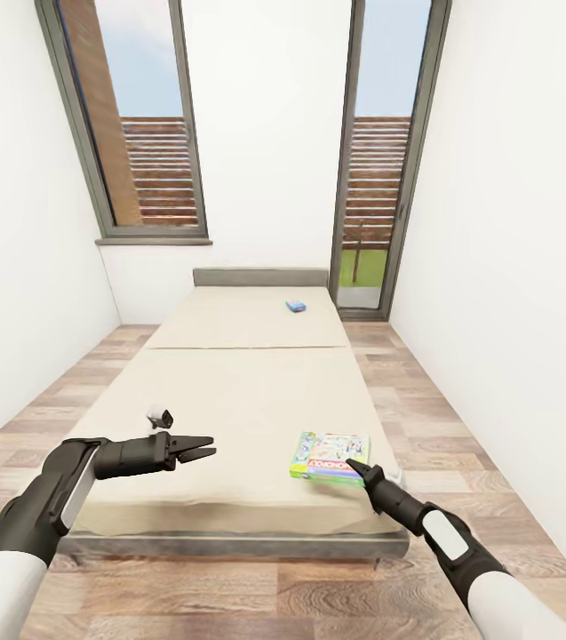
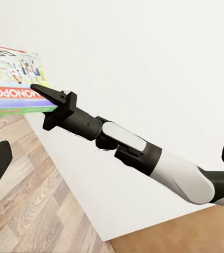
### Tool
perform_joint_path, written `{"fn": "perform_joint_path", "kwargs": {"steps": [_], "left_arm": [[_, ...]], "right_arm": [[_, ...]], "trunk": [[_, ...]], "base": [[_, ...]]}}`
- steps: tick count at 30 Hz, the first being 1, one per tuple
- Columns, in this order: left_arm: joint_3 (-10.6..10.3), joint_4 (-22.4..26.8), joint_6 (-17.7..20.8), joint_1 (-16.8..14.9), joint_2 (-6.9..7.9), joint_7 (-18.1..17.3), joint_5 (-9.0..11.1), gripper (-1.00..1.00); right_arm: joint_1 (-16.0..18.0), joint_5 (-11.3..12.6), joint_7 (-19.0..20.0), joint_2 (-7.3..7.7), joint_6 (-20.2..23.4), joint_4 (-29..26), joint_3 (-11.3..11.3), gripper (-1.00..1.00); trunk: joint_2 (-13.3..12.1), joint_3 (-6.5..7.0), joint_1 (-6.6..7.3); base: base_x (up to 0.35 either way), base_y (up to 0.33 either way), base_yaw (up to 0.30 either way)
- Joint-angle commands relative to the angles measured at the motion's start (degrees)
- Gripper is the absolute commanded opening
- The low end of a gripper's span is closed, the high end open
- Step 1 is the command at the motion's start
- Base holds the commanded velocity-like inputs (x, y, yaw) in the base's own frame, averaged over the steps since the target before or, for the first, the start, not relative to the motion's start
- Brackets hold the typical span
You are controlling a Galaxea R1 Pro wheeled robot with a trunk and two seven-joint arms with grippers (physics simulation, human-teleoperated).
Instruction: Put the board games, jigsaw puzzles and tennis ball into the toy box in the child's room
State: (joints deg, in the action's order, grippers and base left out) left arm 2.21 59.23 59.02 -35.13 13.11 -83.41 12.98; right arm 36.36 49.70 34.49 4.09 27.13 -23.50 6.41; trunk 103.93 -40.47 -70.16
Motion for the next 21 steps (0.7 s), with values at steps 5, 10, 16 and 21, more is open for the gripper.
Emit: {"fn": "perform_joint_path", "kwargs": {"steps": [5,10,16,21], "left_arm": [[0.0,0.0,0.6,0.0,-0.04,-0.1,0.0,1.00],[0.0,0.0,0.6,0.0,-0.02,0.0,0.0,1.00],[0.0,0.0,0.6,0.0,-0.09,0.1,0.0,1.00],[0.0,0.0,0.6,0.0,-0.07,0.1,0.0,1.00]], "right_arm": [[0.0,-0.1,0.1,0.15,0.2,-1.0,-0.4,-1.00],[0.0,-0.1,0.2,0.07,-1.3,-1.3,-0.5,-1.00],[0.0,-0.1,0.1,0.04,-3.6,-1.4,-0.6,-1.00],[0.0,0.0,0.2,-0.04,-4.2,-1.4,-0.6,-1.00]], "trunk": [[-2.0,0.84,1.11],[-4.0,1.74,2.21],[-6.4,2.82,3.53],[-8.4,3.72,4.62]], "base": [[0.000,0.000,0.000],[0.000,0.000,0.000],[0.000,0.000,0.000],[0.000,0.000,0.000]]}}
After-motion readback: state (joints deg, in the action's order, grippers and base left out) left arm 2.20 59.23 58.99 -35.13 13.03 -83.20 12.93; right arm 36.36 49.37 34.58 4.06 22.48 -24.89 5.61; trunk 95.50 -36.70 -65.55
